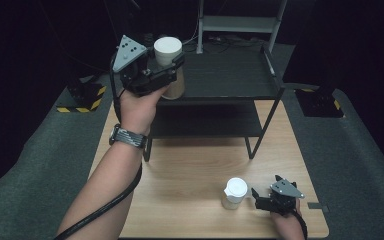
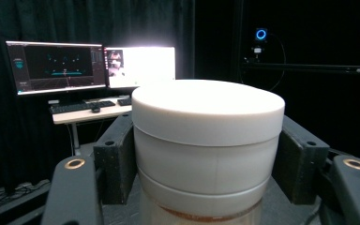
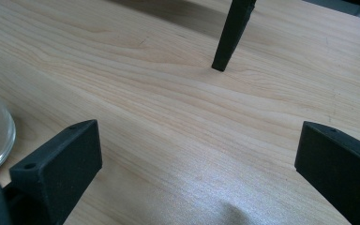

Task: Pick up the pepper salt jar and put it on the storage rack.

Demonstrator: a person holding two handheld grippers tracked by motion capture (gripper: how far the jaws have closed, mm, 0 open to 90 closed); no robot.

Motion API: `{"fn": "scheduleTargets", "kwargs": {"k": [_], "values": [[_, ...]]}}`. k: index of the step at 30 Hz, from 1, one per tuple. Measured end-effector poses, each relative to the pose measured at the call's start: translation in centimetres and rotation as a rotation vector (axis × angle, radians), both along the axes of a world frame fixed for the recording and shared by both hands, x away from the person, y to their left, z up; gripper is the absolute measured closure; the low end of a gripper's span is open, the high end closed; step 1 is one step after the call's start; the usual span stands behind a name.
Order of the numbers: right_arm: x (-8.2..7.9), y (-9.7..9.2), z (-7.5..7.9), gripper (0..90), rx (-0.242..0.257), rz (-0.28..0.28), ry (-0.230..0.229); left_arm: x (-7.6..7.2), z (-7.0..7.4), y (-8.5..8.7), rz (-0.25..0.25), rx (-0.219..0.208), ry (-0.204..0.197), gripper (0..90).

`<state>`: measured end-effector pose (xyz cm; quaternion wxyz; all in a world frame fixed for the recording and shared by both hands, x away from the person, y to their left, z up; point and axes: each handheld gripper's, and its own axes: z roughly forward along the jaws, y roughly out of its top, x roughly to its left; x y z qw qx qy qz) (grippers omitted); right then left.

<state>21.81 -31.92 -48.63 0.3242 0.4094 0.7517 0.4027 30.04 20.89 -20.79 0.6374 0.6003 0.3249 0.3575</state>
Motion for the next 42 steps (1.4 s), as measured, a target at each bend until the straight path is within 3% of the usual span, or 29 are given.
{"fn": "scheduleTargets", "kwargs": {"k": [15,42], "values": [[0.0,-0.2,-0.1,0.0,0.013,-0.001,-0.002,1.8,-0.3,-1.4,0.039,0.014,0.01,33.7],[-0.1,-0.1,-0.1,0.0,0.009,-0.003,-0.004,2.3,-0.9,-1.2,0.025,-0.003,0.006,33.3]]}}
